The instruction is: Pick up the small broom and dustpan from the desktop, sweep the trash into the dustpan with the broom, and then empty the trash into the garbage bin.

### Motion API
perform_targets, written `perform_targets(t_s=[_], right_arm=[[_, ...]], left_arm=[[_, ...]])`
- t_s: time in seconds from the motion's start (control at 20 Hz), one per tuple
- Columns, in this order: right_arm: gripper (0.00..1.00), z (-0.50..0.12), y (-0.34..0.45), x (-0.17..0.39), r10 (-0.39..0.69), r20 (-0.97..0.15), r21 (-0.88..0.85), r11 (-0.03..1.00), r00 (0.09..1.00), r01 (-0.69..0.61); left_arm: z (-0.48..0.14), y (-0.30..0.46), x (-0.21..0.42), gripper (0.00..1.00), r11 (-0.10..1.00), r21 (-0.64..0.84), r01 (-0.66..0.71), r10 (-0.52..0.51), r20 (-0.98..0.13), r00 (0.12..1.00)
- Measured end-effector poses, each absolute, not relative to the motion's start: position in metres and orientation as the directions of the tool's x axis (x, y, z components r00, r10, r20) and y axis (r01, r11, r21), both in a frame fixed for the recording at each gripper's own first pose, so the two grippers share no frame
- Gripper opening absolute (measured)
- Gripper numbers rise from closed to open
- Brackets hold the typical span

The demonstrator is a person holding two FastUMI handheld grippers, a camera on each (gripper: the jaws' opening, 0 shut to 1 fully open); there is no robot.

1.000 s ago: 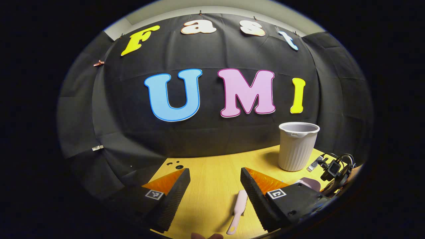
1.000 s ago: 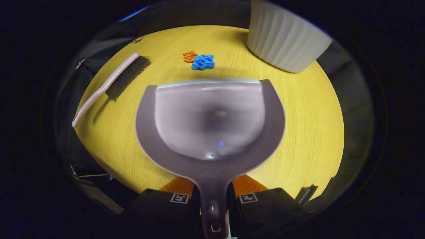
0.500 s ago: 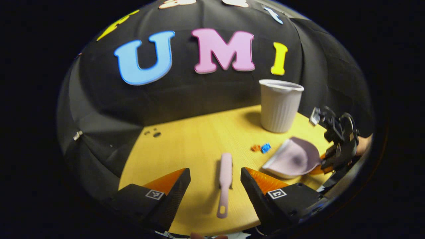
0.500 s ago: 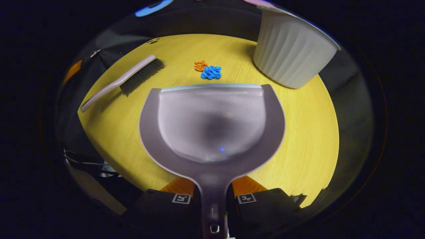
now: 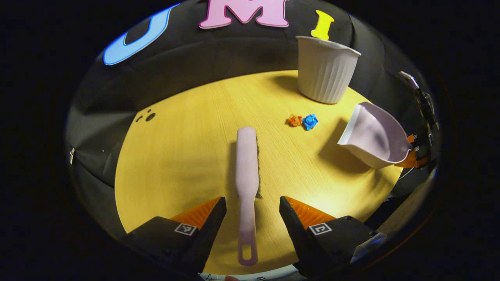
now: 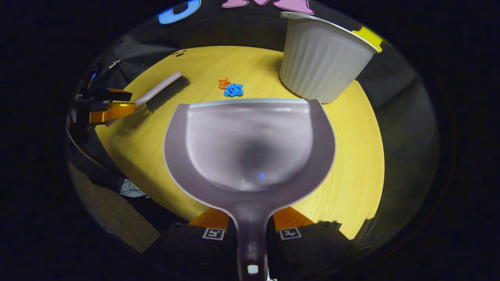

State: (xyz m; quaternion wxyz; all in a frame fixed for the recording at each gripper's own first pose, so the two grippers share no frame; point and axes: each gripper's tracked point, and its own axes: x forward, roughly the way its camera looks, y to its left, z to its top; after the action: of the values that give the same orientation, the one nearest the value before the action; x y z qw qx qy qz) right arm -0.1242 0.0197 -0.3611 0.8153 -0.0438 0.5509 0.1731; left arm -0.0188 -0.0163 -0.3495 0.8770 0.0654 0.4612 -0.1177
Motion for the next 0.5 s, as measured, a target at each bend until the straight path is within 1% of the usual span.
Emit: perform_targets(t_s=[0.15, 0.2, 0.25, 0.35, 0.4, 0.45, 0.5], right_arm=[[0.32, -0.361, 0.017, -0.130, 0.231, -0.916, 0.111, 0.931, 0.327, -0.347], [0.35, -0.362, 0.017, -0.132, 0.232, -0.918, 0.113, 0.930, 0.322, -0.349], [0.35, -0.362, 0.016, -0.134, 0.234, -0.919, 0.115, 0.929, 0.317, -0.352], [0.35, -0.363, 0.015, -0.136, 0.237, -0.922, 0.120, 0.927, 0.307, -0.355], [0.39, -0.363, 0.015, -0.136, 0.238, -0.922, 0.122, 0.926, 0.305, -0.356], [0.35, -0.363, 0.016, -0.134, 0.240, -0.922, 0.123, 0.926, 0.304, -0.358], [0.35, -0.362, 0.016, -0.133, 0.242, -0.922, 0.124, 0.925, 0.303, -0.360]], left_arm=[[-0.370, -0.019, -0.010, 0.84, 0.964, 0.016, 0.267, -0.129, -0.847, 0.516], [-0.374, -0.021, -0.007, 0.82, 0.965, 0.010, 0.262, -0.129, -0.852, 0.507], [-0.379, -0.022, -0.005, 0.82, 0.967, 0.006, 0.256, -0.127, -0.857, 0.499], [-0.387, -0.022, -0.002, 0.78, 0.968, 0.006, 0.249, -0.118, -0.869, 0.481], [-0.390, -0.023, -0.001, 0.72, 0.969, 0.006, 0.248, -0.116, -0.874, 0.472], [-0.392, -0.023, 0.000, 0.69, 0.970, 0.001, 0.244, -0.116, -0.878, 0.464], [-0.396, -0.024, 0.001, 0.64, 0.971, -0.005, 0.237, -0.116, -0.882, 0.457]])
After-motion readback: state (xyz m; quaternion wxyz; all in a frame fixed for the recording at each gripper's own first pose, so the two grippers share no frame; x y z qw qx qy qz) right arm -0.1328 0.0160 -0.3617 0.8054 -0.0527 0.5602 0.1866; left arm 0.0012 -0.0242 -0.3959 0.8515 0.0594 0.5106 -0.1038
